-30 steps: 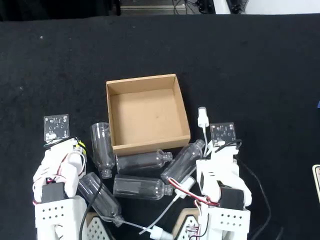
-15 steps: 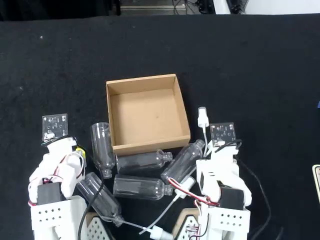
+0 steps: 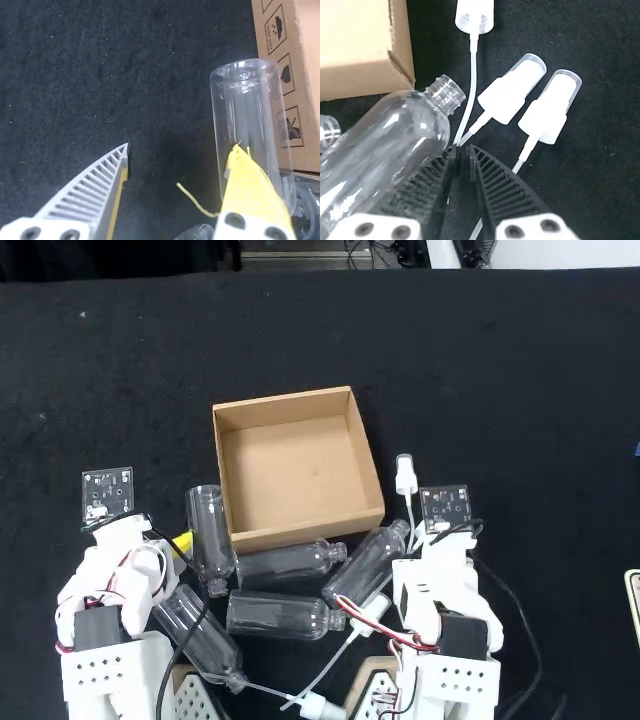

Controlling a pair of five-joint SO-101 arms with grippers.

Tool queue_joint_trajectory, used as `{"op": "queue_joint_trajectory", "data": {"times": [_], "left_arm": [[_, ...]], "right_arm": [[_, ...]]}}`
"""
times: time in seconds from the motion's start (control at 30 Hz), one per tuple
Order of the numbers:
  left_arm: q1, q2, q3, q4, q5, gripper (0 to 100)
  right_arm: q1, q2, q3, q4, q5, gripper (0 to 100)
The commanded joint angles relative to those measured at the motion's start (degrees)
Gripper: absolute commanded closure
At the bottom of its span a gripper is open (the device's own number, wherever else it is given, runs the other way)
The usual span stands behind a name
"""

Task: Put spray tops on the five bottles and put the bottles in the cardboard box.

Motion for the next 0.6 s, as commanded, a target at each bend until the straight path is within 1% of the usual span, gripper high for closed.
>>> {"op": "queue_joint_trajectory", "data": {"times": [0.0, 0.13, 0.17, 0.27, 0.33, 0.43, 0.5, 0.57], "left_arm": [[-0.40, -0.18, -4.97, 0.26, 0.26, 70], [-2.24, -0.18, -7.34, 1.85, 0.44, 70], [-2.86, -0.18, -7.52, 1.85, 0.44, 70], [-3.65, -0.18, -7.52, 1.67, 0.53, 70], [-3.21, -0.18, -7.78, 1.23, 0.53, 70], [-3.21, -0.18, -7.52, -0.70, 0.53, 70], [-3.30, -0.18, -6.55, -1.14, 0.53, 70], [-3.30, -0.18, -5.93, -1.23, 0.53, 70]], "right_arm": [[0.00, -2.95, -0.48, -4.75, 0.70, 98.7], [1.41, -5.76, -1.36, -10.64, 0.97, 98.6], [1.58, -5.67, -2.07, -11.60, 2.20, 98.6], [1.85, -5.41, -4.70, -12.92, 10.55, 98.6], [1.41, -5.49, -8.22, -14.24, 13.63, 98.6], [1.32, -4.35, -17.89, -13.71, 12.04, 96.5], [0.97, -1.63, -25.10, -11.60, 11.16, 90.7], [-1.32, 4.26, -31.78, -10.11, 11.08, 86.6]]}}
